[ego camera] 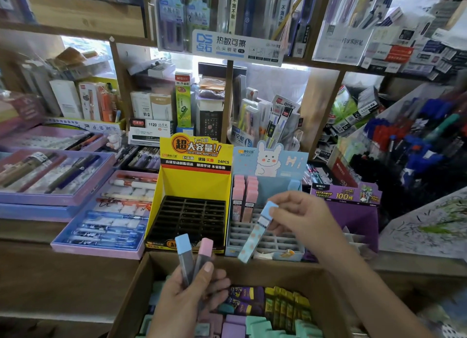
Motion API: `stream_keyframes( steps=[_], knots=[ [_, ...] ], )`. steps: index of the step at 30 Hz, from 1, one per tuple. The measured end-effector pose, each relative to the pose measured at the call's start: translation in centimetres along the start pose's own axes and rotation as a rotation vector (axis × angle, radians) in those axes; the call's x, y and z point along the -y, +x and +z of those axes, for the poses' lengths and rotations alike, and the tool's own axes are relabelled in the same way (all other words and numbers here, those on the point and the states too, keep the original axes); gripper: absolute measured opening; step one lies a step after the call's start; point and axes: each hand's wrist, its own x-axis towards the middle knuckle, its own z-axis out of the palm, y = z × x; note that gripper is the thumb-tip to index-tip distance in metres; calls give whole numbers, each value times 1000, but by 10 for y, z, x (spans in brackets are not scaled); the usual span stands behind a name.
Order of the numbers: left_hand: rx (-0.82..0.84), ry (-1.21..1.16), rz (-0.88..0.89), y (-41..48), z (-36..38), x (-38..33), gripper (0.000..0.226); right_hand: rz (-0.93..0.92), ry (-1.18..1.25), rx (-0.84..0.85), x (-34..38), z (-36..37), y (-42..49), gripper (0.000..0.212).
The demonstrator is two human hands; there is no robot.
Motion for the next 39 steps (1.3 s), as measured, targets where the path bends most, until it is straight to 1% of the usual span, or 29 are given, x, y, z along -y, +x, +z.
stream_keyframes(
  steps=[3, 5, 7, 9, 11, 14, 19, 22, 30, 33, 39],
  knots=[
    [-8, 33, 20, -1, 2, -3, 18, -129, -146, -77, 10, -26, 15, 12],
    [-12, 60, 23, -3, 4, -6, 19, -206, -306, -112, 14, -39, 27, 11],
    [-17, 58, 0, -4, 6, -10, 21, -273, -490, -132, 18, -48, 39, 11],
    [-8, 29, -36, -7, 6, -13, 26, -323, -589, -133, 20, -54, 50, 15],
    [1, -11, -67, -9, 7, -15, 31, -349, -627, -112, 20, -55, 58, 16],
    [-7, -40, -94, -10, 6, -17, 32, -374, -696, -82, 19, -55, 65, 14],
    [-32, -20, -99, -9, 7, -17, 31, -390, -795, -27, 18, -55, 67, 6],
    [-47, -21, -83, -8, 8, -17, 29, -395, -824, -3, 18, -55, 66, 7],
    [-38, -32, -81, -8, 7, -16, 30, -402, -859, -10, 19, -50, 69, 12],
    [-40, -29, -103, -6, 4, -16, 31, -388, -829, -39, 15, -47, 71, 12],
    [-44, -45, -97, -3, 3, -14, 28, -380, -881, -67, 4, -46, 77, 3]
  ],
)
